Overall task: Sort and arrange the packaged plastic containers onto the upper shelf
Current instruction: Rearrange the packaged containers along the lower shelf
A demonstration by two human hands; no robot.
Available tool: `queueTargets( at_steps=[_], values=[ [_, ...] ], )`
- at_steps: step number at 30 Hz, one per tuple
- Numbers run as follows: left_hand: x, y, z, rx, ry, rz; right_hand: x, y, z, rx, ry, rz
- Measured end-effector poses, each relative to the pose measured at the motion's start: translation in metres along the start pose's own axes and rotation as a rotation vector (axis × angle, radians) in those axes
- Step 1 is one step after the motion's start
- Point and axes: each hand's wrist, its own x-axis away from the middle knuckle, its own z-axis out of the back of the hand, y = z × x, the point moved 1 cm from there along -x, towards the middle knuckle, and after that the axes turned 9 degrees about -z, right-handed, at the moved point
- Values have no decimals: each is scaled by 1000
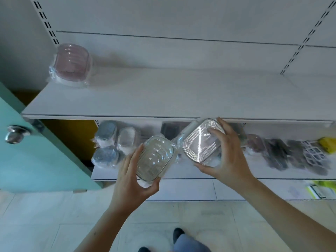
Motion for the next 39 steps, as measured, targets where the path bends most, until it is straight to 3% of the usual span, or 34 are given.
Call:
queueTargets(
  at_steps=[9, 19, 30, 39],
  values=[
    [70, -48, -33, -141, -21, 324, 9, 29, -91, -5, -248, 20],
    [139, -112, -32, -223, 83, 657, 26, 6, -271, 10, -446, -66],
    [177, -175, -4, -275, 51, 698, 20, 2, -421, 74, -474, -526],
    [168, -188, 4, -243, 13, 622, 28, -7, -421, 225, -630, -526]
  ],
)
